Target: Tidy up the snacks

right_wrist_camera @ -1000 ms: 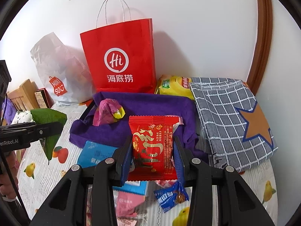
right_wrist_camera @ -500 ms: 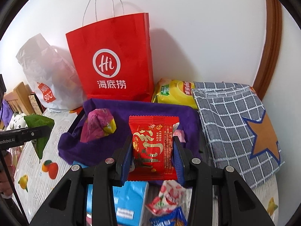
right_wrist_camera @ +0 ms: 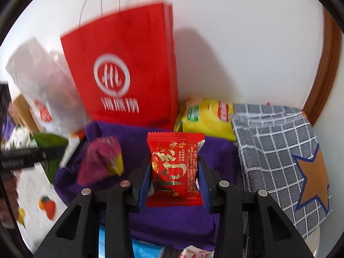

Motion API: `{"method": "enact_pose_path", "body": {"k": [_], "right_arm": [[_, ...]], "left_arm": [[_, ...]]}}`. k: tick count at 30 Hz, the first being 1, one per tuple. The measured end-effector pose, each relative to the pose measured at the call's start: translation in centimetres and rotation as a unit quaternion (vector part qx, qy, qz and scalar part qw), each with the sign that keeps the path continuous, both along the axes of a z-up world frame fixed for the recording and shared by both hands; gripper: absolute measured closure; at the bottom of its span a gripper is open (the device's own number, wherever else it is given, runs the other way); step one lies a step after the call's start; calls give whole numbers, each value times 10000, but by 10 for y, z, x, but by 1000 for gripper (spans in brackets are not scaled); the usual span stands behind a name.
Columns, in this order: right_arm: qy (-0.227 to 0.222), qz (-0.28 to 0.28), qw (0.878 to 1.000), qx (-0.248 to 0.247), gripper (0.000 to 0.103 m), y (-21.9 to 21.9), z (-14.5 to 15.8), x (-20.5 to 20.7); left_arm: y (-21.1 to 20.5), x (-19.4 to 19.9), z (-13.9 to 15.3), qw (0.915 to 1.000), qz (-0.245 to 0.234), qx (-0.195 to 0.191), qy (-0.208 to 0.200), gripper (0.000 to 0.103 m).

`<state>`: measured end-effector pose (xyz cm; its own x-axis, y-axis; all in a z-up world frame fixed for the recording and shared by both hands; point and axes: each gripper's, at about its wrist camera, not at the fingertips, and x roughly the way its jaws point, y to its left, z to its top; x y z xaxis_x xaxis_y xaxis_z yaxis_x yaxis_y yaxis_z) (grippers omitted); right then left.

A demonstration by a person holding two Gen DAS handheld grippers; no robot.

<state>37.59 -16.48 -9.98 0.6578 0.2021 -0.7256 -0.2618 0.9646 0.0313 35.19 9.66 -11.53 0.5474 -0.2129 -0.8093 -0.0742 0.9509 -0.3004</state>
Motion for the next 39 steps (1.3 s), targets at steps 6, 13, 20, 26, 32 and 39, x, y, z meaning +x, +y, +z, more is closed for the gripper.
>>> {"method": "enact_pose_path", "body": {"k": [6, 13, 20, 26, 32, 39], "right_arm": [[376, 109, 9990, -218, 63, -2, -35, 12], [549, 324, 9969, -458, 63, -1, -56, 13], [639, 270, 9963, -514, 63, -1, -62, 17], [608, 223, 9960, -612, 63, -3, -59, 12], [647, 110, 9962, -577, 53, -6, -53, 1], [313, -108, 9989, -331, 35, -23, -26, -29]], "left_arm": [[-2, 11, -26, 9995, -65, -74, 292, 55], [-15, 9, -39, 9987, -291, -102, 398, 55], [-14, 10, -45, 9979, -340, -190, 509, 55], [-21, 11, -46, 9974, -452, -179, 536, 55], [-31, 13, -50, 9965, -550, -154, 612, 57], [-34, 6, -36, 9968, -634, -54, 488, 45]]}}
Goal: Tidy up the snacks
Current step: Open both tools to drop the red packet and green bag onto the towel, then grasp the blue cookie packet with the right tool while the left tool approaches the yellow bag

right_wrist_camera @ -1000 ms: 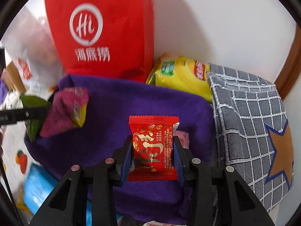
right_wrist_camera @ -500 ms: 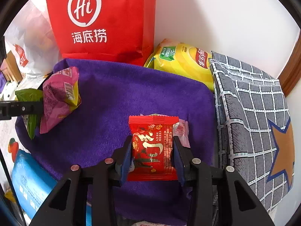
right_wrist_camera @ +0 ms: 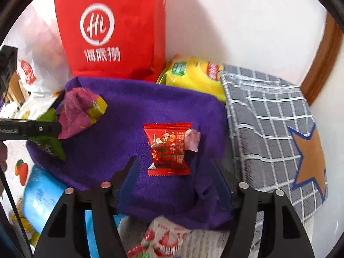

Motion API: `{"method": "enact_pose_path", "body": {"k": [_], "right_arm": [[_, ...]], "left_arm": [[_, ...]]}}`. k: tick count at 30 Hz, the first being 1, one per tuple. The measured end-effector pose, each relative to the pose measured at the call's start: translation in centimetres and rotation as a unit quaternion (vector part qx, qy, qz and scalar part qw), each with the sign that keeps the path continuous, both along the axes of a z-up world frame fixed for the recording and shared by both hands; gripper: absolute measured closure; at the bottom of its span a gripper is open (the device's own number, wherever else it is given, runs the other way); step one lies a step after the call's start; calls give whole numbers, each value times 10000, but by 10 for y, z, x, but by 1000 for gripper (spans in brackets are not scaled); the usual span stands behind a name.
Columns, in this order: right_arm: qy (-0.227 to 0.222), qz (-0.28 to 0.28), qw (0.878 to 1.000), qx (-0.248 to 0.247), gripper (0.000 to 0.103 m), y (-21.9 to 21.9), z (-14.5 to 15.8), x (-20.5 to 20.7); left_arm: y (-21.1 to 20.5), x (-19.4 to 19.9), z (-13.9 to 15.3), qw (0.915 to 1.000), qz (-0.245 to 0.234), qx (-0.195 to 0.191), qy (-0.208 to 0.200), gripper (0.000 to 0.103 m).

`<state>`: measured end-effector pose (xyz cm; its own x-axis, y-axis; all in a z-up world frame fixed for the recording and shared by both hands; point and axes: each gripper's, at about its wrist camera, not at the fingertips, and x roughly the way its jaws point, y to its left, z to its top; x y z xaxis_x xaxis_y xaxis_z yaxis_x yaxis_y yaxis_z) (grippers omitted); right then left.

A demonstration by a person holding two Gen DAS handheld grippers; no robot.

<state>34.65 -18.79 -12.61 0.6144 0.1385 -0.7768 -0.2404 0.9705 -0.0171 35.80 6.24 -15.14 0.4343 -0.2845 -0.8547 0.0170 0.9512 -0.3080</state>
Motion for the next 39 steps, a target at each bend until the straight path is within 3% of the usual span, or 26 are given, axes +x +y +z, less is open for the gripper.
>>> {"method": "enact_pose_path", "body": {"k": [2, 5, 10, 15, 18, 27, 29, 35, 39], "right_arm": [[-2, -36, 9999, 130, 35, -6, 4, -9], [-52, -114, 9999, 106, 35, -11, 8, -20], [-272, -354, 9988, -185, 35, -20, 17, -45], [-91, -499, 9986, 112, 36, -40, 16, -69], [60, -537, 9982, 263, 43, -49, 8, -81], [177, 178, 9994, 251, 43, -37, -23, -118], [150, 333, 9990, 269, 36, -36, -29, -124], [243, 596, 9973, 346, 32, -35, -47, -128], [287, 676, 9973, 89, 31, -30, -60, -126]], "left_arm": [[-1, -3, 7, 9999, -11, 86, -101, 36], [-1, -8, 17, 9996, -38, 167, -203, 32], [4, -24, 38, 9988, 41, 246, -417, 31], [7, -46, 51, 9983, 130, 145, -550, 31], [8, -59, 57, 9979, 155, 226, -593, 31], [13, -101, 63, 9968, 259, 454, -604, 31], [13, -110, 63, 9964, 320, 516, -587, 31], [13, -135, 63, 9954, 437, 623, -578, 31], [17, -150, 63, 9942, 598, 666, -593, 31]]}}
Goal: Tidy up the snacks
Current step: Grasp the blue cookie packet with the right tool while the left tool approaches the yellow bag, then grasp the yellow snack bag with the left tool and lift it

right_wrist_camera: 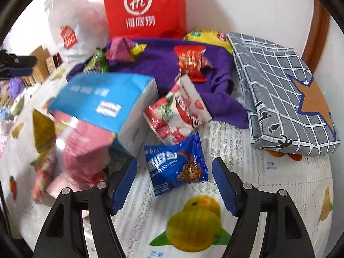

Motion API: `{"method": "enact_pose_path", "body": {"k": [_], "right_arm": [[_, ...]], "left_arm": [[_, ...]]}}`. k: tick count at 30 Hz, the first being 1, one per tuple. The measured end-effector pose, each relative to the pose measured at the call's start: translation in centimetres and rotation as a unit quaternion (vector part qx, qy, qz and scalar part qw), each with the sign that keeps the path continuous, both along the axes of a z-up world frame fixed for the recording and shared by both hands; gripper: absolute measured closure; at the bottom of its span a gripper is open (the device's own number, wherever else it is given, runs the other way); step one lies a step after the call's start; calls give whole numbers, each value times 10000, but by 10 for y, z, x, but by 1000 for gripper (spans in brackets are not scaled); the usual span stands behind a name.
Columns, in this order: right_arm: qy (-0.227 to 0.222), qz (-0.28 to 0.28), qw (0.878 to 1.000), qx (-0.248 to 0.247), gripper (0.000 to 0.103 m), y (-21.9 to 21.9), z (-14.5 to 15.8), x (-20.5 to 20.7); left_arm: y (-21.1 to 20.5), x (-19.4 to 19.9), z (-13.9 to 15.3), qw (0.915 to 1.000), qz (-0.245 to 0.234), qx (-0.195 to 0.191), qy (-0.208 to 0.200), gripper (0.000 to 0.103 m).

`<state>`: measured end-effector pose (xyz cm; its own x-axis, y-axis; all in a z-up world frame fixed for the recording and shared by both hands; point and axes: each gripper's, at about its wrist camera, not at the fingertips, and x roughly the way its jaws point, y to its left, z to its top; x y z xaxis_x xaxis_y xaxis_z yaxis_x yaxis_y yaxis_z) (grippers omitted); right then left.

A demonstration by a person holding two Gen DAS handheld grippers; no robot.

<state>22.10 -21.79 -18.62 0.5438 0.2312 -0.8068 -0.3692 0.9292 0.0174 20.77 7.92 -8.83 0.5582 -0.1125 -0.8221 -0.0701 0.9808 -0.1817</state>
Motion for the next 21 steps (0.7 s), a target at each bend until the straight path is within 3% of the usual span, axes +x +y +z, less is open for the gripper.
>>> {"method": "enact_pose_path", "body": {"k": [7, 9, 10, 17, 21], "right_arm": [[-23, 15, 10000, 35, 31, -1, -14, 12], [-16, -85, 9999, 122, 36, -5, -14, 13], [-54, -123, 9999, 102, 48, -6, -13, 13], [-75, -323, 9990, 307, 54, -16, -6, -6], [-141, -520, 9981, 299, 54, -20, -2, -19]], "left_arm": [[2, -14, -7, 9999, 133, -16, 32, 31], [1, -17, -11, 9999, 125, -36, 47, 31], [0, -19, -13, 9999, 112, -48, 55, 31], [-7, -28, -35, 9997, -74, -167, 148, 31], [-17, -32, -49, 9995, -265, 32, 179, 29]]}}
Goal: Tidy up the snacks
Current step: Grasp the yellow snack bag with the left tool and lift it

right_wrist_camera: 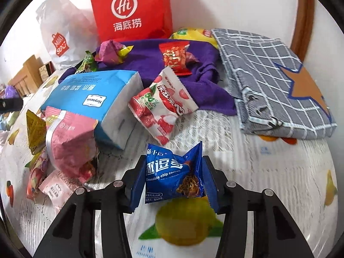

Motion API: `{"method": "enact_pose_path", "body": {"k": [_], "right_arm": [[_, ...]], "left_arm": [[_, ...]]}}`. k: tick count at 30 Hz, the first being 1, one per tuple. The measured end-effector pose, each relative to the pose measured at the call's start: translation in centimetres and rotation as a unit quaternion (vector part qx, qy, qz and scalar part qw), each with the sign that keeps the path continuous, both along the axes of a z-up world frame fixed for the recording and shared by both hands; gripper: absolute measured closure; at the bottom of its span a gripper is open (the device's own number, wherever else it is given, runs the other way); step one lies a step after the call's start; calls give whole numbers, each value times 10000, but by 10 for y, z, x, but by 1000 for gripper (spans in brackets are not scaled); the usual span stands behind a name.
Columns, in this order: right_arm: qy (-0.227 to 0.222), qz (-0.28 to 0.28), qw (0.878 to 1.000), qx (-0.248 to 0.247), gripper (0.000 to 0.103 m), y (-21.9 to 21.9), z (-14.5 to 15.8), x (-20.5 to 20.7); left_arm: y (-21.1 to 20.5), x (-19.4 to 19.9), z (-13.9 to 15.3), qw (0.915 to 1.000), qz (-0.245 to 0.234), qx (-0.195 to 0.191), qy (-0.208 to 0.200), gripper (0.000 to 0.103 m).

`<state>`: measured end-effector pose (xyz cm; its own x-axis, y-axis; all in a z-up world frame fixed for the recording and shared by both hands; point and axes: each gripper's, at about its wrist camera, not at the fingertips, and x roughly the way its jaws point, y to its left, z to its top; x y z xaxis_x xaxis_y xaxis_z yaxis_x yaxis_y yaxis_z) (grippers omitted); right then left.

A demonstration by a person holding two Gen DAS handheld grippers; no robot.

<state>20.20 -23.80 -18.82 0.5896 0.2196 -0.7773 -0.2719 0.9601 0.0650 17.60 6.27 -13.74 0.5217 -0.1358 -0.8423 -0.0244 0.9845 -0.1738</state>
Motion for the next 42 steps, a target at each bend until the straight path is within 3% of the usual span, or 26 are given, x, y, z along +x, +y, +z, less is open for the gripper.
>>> {"method": "enact_pose_path", "body": {"k": [7, 15, 17, 26, 42], "right_arm": [[47, -314, 9995, 88, 54, -3, -7, -17], [10, -620, 9979, 185, 54, -2, -8, -22], [3, -671, 9976, 191, 54, 0, -8, -20], [-105, -683, 9973, 258, 53, 8, -10, -11], [-60, -659, 9977, 135, 51, 10, -12, -9]], "left_arm": [[-11, 1, -28, 9995, -294, 42, 107, 27], [-16, 11, -49, 9991, -297, 255, -132, 28], [-14, 12, -51, 9992, -257, 203, -228, 33], [-15, 0, -56, 9960, -346, 309, -766, 35], [-9, 0, -57, 9966, -297, 74, -759, 34]]}}
